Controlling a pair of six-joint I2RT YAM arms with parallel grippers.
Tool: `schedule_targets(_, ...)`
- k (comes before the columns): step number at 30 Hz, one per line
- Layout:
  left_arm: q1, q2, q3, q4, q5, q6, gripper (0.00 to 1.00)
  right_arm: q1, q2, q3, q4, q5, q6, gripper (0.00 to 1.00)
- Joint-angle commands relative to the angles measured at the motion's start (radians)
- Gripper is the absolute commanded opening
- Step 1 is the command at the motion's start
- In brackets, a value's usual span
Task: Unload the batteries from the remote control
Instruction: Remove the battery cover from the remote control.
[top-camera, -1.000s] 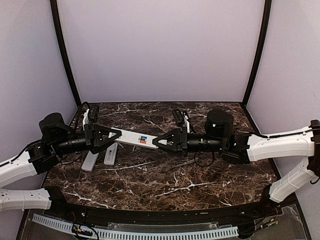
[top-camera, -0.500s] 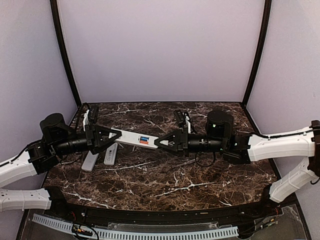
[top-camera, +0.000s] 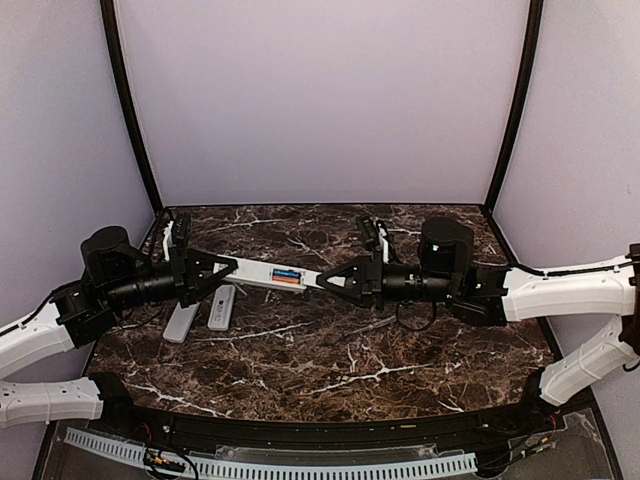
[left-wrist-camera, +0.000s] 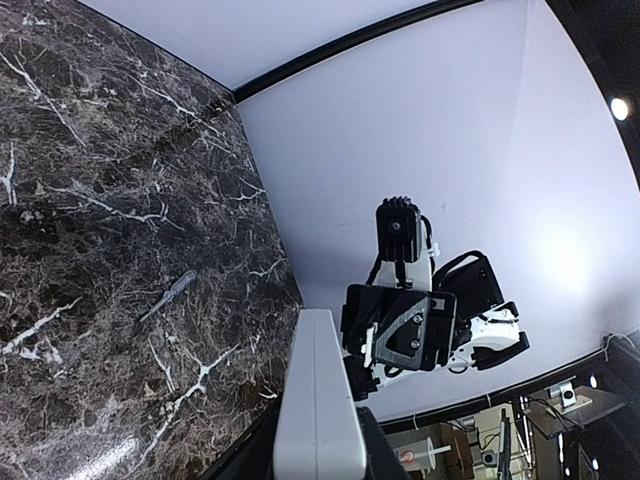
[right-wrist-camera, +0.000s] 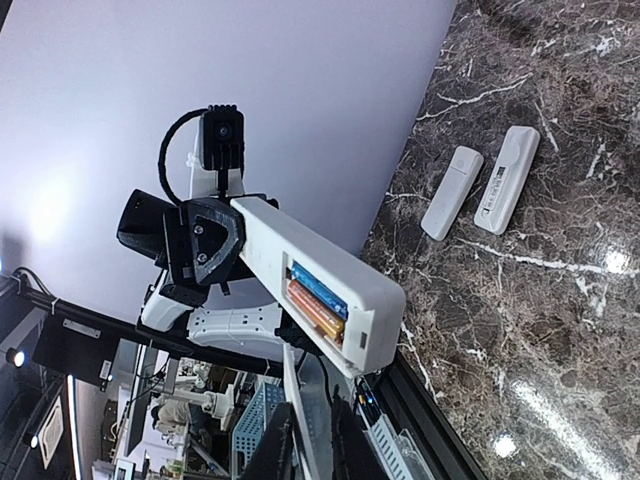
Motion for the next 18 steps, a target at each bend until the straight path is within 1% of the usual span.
schedule_targets(1,0.011,0.003,-0.024,0.004,0.008,-0.016,0.0,-0.007,-0.022,-0.012,0.004,0.014,0.001,0.1)
schedule_targets(4,0.016,0.001,-0.035,-0.003,0.001,-0.022,0.0,-0.006,-0.028,-0.016,0.011,0.013,0.003,0.08)
schedule_targets(7,0.029,-0.003,-0.034,-0.059,-0.011,-0.012,0.0,-0.008,-0.046,-0.007,-0.029,0.036,-0.019,0.07)
schedule_targets(13,0.049,-0.013,-0.031,-0.154,-0.029,0.022,0.0,-0.031,-0.084,0.063,-0.296,0.126,-0.138,0.06)
schedule_targets(18,0.055,-0.005,-0.034,-0.188,-0.031,0.035,0.0,-0.114,-0.062,0.125,-0.459,0.169,-0.257,0.06)
